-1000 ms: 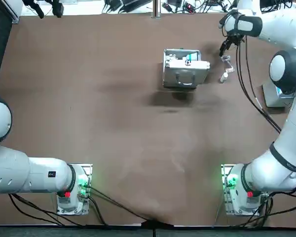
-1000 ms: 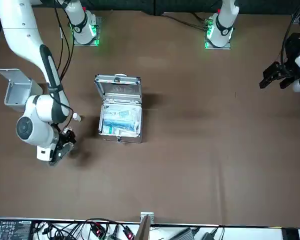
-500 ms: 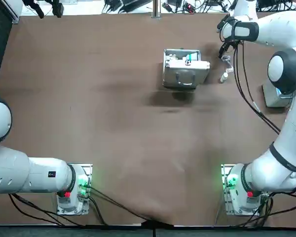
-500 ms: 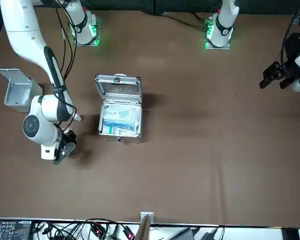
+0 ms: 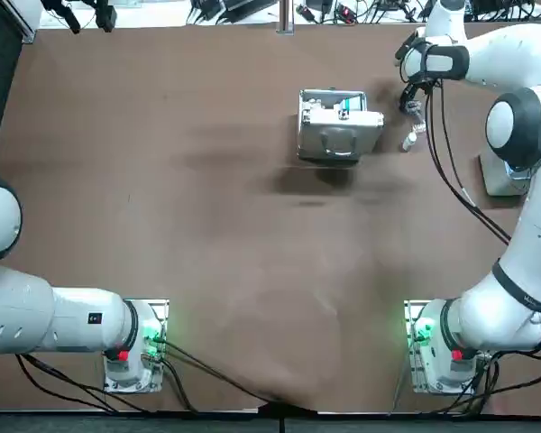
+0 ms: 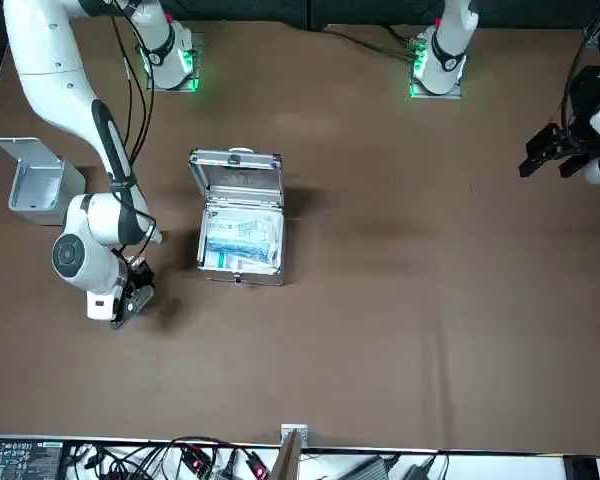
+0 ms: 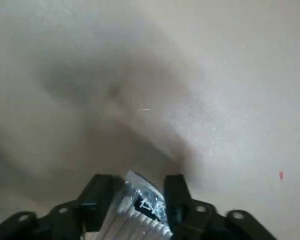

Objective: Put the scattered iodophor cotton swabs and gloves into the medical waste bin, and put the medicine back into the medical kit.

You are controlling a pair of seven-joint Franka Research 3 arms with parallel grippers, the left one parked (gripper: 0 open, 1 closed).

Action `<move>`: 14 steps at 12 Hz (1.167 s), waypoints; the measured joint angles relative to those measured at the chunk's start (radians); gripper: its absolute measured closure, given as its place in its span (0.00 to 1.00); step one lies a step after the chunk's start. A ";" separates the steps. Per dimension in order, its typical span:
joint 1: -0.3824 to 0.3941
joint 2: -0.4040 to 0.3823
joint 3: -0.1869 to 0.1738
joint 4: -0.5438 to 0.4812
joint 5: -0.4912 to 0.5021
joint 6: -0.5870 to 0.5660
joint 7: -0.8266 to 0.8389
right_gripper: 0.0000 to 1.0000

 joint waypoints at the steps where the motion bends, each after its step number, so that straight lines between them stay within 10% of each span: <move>1: -0.001 0.001 0.000 0.000 0.000 0.000 0.000 0.37; 10: -0.005 0.000 -0.004 0.000 0.000 0.000 0.001 0.98; 14: -0.015 -0.003 -0.008 0.004 0.000 0.003 0.003 0.98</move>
